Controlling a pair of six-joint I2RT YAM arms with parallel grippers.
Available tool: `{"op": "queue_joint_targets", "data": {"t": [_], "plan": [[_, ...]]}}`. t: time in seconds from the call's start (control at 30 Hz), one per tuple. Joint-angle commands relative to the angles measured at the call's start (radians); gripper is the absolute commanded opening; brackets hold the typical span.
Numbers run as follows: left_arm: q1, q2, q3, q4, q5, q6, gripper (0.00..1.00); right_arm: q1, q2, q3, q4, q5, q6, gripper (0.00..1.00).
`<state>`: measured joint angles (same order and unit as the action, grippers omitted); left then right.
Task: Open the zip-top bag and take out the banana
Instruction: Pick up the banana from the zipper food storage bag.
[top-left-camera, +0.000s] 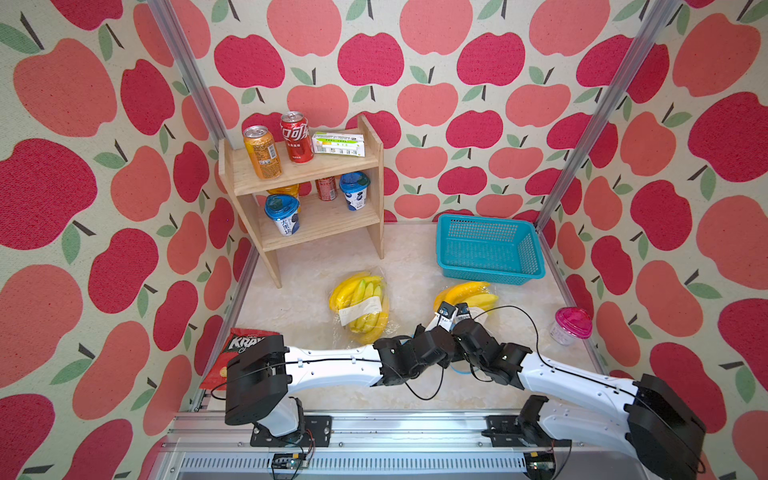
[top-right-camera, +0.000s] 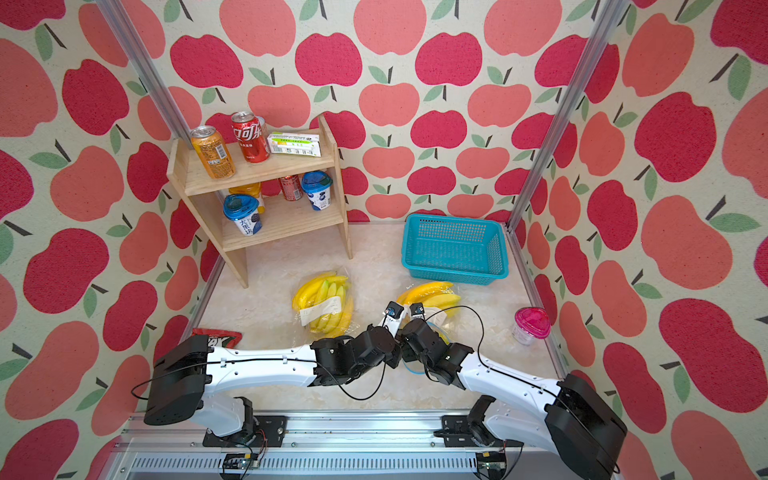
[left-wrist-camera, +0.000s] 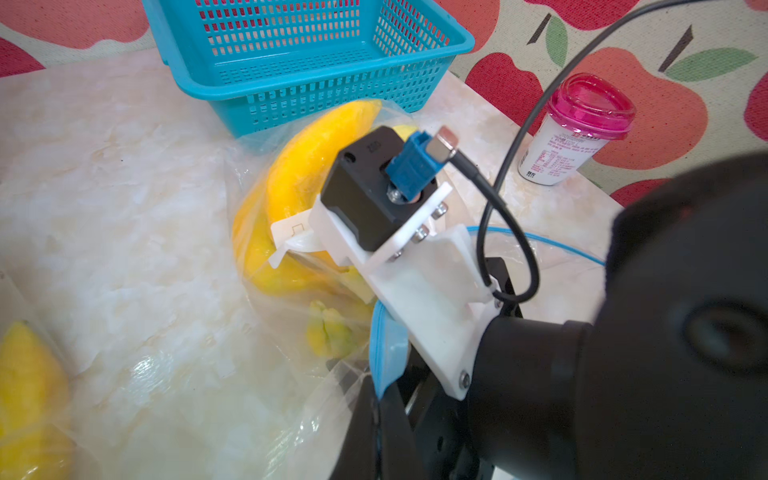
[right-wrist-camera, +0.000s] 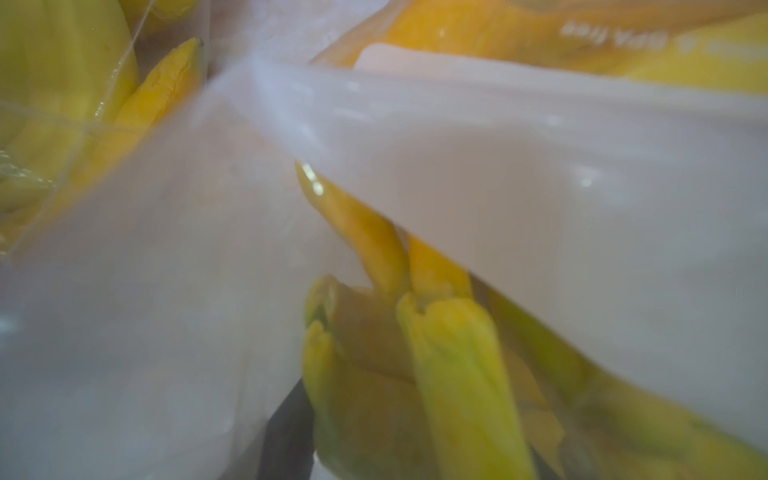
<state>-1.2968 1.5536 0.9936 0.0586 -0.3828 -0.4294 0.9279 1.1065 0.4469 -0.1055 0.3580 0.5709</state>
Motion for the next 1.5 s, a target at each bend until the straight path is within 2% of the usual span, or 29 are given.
{"op": "queue_joint_targets", "data": {"t": [0.0, 0.13, 0.2, 0.33, 0.47, 0.53, 0.7, 0.83, 0.97, 1.07, 1.13, 1.27, 1.47], "plan": [[-0.009, -0.019, -0.009, 0.031, 0.022, -0.015, 0.00, -0.002, 0.034, 0.032, 0.082, 0.001, -0.037, 0.50], [-0.007, -0.017, -0.008, 0.029, 0.018, -0.015, 0.00, 0.006, 0.119, 0.090, 0.063, 0.015, -0.029, 0.50], [-0.006, -0.018, -0.009, 0.025, 0.010, -0.015, 0.00, 0.012, 0.174, 0.130, 0.010, 0.067, 0.002, 0.44], [-0.004, -0.030, -0.021, 0.019, -0.009, -0.020, 0.00, 0.030, 0.193, 0.152, -0.011, 0.073, 0.014, 0.32], [0.008, -0.037, -0.029, 0.004, -0.024, -0.025, 0.00, 0.044, 0.090, 0.140, -0.052, 0.056, 0.039, 0.24], [0.020, -0.033, -0.029, -0.006, -0.028, -0.034, 0.00, 0.051, 0.027, 0.123, -0.082, 0.022, 0.052, 0.24], [0.056, -0.018, -0.019, -0.024, -0.021, -0.036, 0.00, 0.067, -0.085, 0.093, -0.190, -0.146, 0.030, 0.24], [0.095, 0.006, -0.001, -0.031, -0.009, -0.027, 0.00, 0.102, -0.136, 0.105, -0.306, -0.126, 0.036, 0.28], [0.117, 0.028, 0.000, -0.038, 0.011, -0.026, 0.00, 0.103, -0.208, 0.082, -0.320, -0.089, 0.053, 0.24], [0.114, -0.012, -0.054, 0.019, 0.041, -0.035, 0.00, 0.104, -0.239, 0.072, -0.328, -0.072, 0.050, 0.18], [0.114, -0.036, -0.066, 0.000, 0.018, -0.054, 0.00, 0.104, -0.251, 0.074, -0.336, -0.081, 0.049, 0.16], [0.117, -0.027, -0.035, -0.005, 0.038, -0.028, 0.00, 0.104, -0.258, 0.080, -0.312, -0.142, 0.043, 0.12], [0.105, 0.032, 0.027, -0.018, 0.060, -0.010, 0.00, 0.106, -0.374, 0.115, -0.289, -0.108, 0.017, 0.10]]}}
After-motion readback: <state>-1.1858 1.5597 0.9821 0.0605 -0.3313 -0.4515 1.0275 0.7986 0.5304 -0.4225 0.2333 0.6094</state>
